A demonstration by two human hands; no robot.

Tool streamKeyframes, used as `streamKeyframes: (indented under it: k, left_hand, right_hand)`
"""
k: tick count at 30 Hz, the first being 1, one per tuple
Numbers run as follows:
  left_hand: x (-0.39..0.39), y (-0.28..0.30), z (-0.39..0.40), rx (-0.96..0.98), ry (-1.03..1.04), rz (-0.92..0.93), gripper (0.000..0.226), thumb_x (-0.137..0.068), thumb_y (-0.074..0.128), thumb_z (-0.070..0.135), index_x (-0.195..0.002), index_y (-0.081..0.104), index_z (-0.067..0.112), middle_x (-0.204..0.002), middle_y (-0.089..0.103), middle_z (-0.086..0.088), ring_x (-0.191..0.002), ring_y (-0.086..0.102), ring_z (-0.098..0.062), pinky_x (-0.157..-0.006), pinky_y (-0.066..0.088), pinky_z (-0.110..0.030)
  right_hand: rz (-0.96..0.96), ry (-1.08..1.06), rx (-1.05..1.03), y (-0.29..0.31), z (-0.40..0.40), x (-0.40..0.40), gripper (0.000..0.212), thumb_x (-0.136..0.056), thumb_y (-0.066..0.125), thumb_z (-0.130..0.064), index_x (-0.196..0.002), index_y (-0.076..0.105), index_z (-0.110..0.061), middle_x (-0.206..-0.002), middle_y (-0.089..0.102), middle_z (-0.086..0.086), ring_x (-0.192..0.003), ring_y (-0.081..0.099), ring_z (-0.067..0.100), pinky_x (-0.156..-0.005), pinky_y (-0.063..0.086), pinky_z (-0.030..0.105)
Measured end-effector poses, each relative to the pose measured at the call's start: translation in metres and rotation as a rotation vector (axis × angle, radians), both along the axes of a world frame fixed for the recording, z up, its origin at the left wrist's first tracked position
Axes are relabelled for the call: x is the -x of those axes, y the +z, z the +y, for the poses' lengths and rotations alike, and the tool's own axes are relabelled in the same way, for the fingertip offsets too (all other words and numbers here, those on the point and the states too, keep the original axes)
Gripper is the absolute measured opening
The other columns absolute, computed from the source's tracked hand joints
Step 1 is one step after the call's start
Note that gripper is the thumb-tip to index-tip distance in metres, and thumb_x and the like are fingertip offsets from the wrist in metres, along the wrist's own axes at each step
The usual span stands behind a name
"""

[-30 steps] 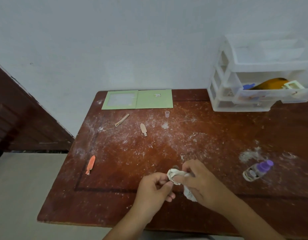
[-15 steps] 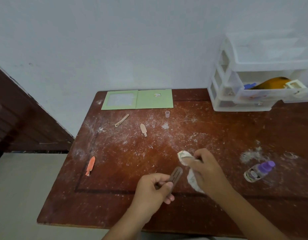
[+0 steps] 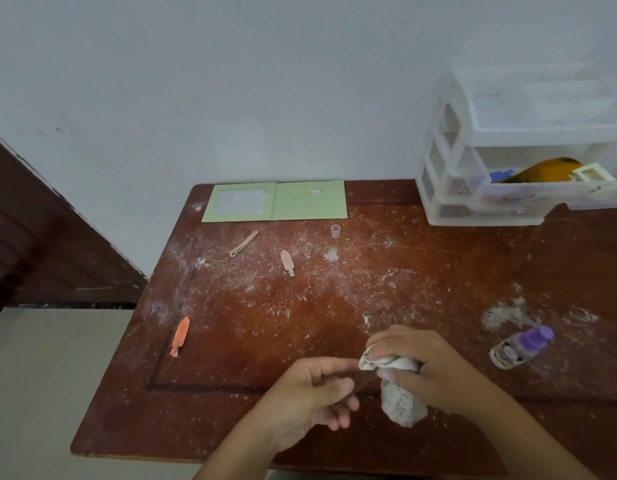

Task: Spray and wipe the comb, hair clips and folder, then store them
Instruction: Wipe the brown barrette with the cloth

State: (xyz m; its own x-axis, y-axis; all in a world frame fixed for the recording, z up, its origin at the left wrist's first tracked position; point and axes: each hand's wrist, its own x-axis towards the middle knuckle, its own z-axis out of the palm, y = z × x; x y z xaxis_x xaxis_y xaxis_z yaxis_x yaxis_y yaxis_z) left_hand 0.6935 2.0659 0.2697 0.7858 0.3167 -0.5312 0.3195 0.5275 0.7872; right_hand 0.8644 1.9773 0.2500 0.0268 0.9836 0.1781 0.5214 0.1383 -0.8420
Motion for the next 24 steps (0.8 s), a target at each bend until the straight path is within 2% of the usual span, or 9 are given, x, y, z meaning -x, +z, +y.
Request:
streamKeyframes:
  k: [3, 5, 6, 8, 11, 14, 18, 21, 24]
  left_hand:
    - [-0.001, 0.000, -0.002, -0.222, 0.117, 0.022, 0.020, -0.090, 0.047, 0.012, -0.097, 0.058, 0.027, -0.071, 0.070, 0.006, -0.062, 0.066, -0.004, -0.055, 0.052, -0.016]
    - [-0.001, -0.002, -0.003, -0.452, 0.165, 0.049, 0.027, -0.086, 0.055, 0.007, -0.089, 0.060, 0.033, -0.069, 0.071, 0.012, -0.064, 0.065, 0.000, -0.061, 0.053, -0.016]
    - [-0.001, -0.004, -0.004, -0.534, 0.182, 0.067, 0.030, -0.084, 0.058, 0.004, -0.089, 0.062, 0.034, -0.065, 0.070, 0.014, -0.060, 0.064, 0.001, -0.062, 0.052, -0.014]
    - [-0.002, -0.007, -0.006, -0.580, 0.249, 0.085, 0.028, -0.081, 0.060, -0.002, -0.094, 0.064, 0.023, -0.057, 0.070, 0.013, -0.054, 0.062, 0.001, -0.061, 0.051, -0.013]
    - [-0.005, -0.009, -0.008, -0.511, 0.391, 0.084, 0.029, -0.080, 0.060, -0.006, -0.085, 0.063, 0.022, -0.053, 0.069, 0.006, -0.054, 0.064, -0.002, -0.058, 0.052, -0.013]
    - [-0.007, -0.009, -0.010, -0.299, 0.572, 0.069, 0.024, -0.081, 0.056, -0.009, -0.077, 0.063, 0.013, -0.052, 0.068, 0.001, -0.052, 0.066, -0.006, -0.050, 0.051, -0.011]
    - [-0.012, -0.005, -0.013, -0.091, 0.675, 0.016, 0.020, -0.082, 0.052, -0.011, -0.076, 0.064, 0.004, -0.057, 0.069, -0.004, -0.051, 0.066, -0.009, -0.049, 0.053, -0.014]
    - [-0.015, 0.002, -0.017, -0.101, 0.640, -0.039, 0.026, -0.083, 0.049, -0.012, -0.072, 0.066, 0.004, -0.056, 0.071, -0.003, -0.053, 0.067, -0.008, -0.051, 0.053, -0.013]
    - [-0.016, 0.003, -0.021, -0.129, 0.689, -0.017, 0.024, -0.083, 0.049, -0.013, -0.073, 0.063, 0.004, -0.055, 0.070, -0.003, -0.053, 0.068, -0.010, -0.050, 0.053, -0.013]
  right_hand:
    - [0.142, -0.127, 0.147, 0.006, 0.000, -0.006, 0.016, -0.069, 0.053, -0.038, -0.075, 0.066, -0.030, -0.084, 0.066, -0.022, -0.070, 0.060, -0.001, -0.060, 0.045, 0.009]
    - [0.216, -0.161, 0.270, 0.008, 0.003, -0.007, 0.007, -0.075, 0.061, -0.025, -0.075, 0.064, -0.032, -0.066, 0.065, -0.019, -0.060, 0.057, -0.003, -0.056, 0.045, 0.012]
    - [0.230, -0.173, 0.314, 0.007, 0.004, -0.007, 0.017, -0.079, 0.063, -0.013, -0.075, 0.064, -0.030, -0.063, 0.065, -0.017, -0.059, 0.057, -0.003, -0.057, 0.046, 0.014]
    - [0.293, -0.220, 0.377, 0.006, 0.005, -0.005, 0.026, -0.081, 0.061, -0.002, -0.075, 0.067, -0.027, -0.066, 0.067, -0.012, -0.062, 0.059, -0.002, -0.059, 0.047, 0.013]
    - [0.328, -0.363, 0.330, 0.007, 0.007, -0.001, 0.024, -0.081, 0.064, -0.006, -0.086, 0.066, -0.029, -0.084, 0.065, -0.016, -0.076, 0.060, -0.003, -0.065, 0.047, 0.009]
    - [0.086, -0.483, 0.139, 0.010, 0.004, 0.008, 0.029, -0.084, 0.061, -0.007, -0.110, 0.062, -0.021, -0.105, 0.048, -0.025, -0.095, 0.047, -0.013, -0.075, 0.039, -0.001]
    - [-0.353, -0.203, -0.219, 0.009, 0.002, 0.029, 0.032, -0.080, 0.042, -0.005, -0.107, 0.056, -0.017, -0.097, 0.043, -0.006, -0.081, 0.042, 0.002, -0.064, 0.041, 0.010]
    - [-0.477, -0.183, -0.249, -0.005, 0.005, 0.041, 0.025, -0.091, 0.033, -0.013, -0.108, 0.051, -0.014, -0.093, 0.038, -0.003, -0.077, 0.037, 0.010, -0.058, 0.039, 0.022]
    - [-0.458, -0.299, -0.250, -0.014, 0.009, 0.034, 0.028, -0.090, 0.032, -0.014, -0.103, 0.057, -0.011, -0.092, 0.041, -0.002, -0.078, 0.040, 0.012, -0.062, 0.038, 0.023]
